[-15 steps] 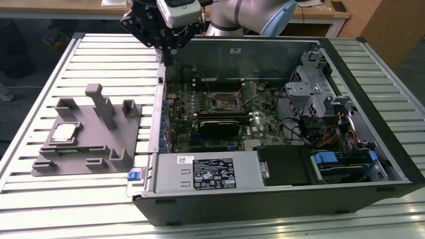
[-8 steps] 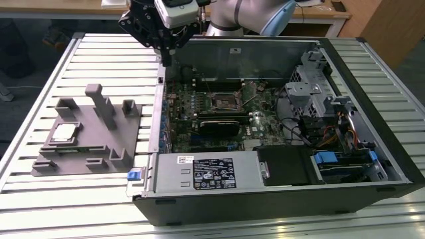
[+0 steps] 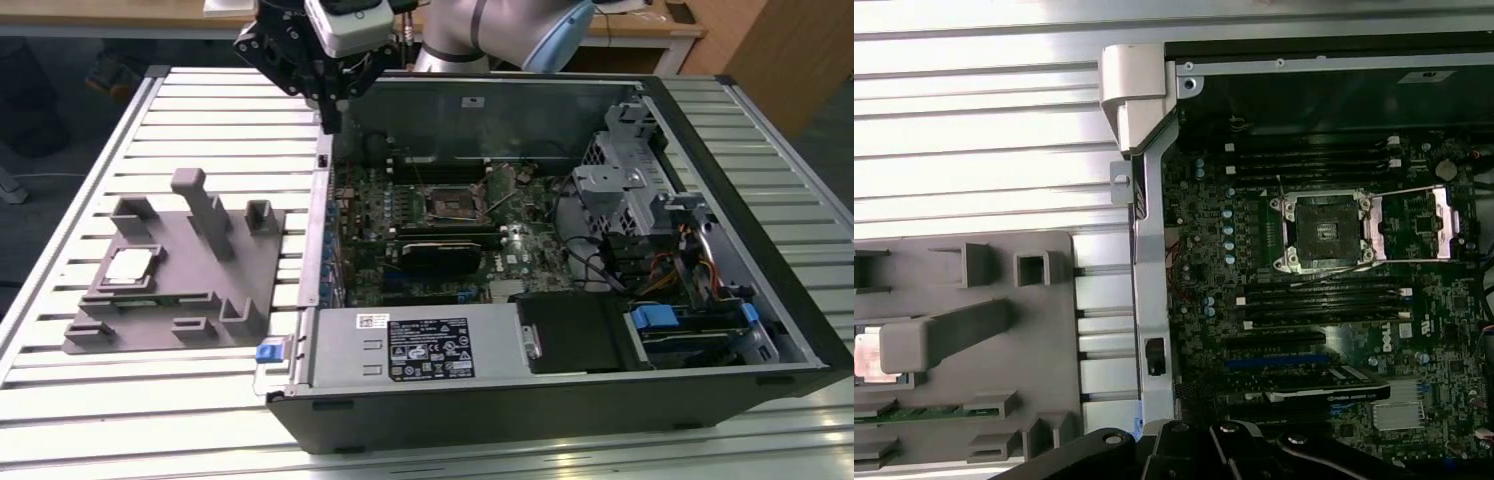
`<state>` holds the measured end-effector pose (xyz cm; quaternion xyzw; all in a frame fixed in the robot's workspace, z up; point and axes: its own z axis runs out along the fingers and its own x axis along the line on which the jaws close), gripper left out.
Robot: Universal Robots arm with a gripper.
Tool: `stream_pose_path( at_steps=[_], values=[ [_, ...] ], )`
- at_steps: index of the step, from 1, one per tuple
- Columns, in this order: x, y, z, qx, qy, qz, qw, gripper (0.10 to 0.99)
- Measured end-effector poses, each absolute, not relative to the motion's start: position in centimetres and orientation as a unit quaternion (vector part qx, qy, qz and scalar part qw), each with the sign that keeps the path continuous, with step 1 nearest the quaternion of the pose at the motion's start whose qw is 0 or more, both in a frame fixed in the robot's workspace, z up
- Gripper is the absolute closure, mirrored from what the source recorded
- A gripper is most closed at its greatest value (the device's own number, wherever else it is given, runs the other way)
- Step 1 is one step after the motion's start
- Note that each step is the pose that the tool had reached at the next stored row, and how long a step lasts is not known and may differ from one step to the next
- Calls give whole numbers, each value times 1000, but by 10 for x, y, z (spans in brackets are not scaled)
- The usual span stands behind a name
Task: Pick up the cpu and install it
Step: 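Reach for the cpu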
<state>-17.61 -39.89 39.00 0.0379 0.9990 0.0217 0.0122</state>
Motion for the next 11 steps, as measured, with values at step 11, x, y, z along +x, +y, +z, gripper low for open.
stream_pose_path(
  at_steps=[11],
  values=[
    [-181,-399,389,38,999,22,12,980]
  ],
)
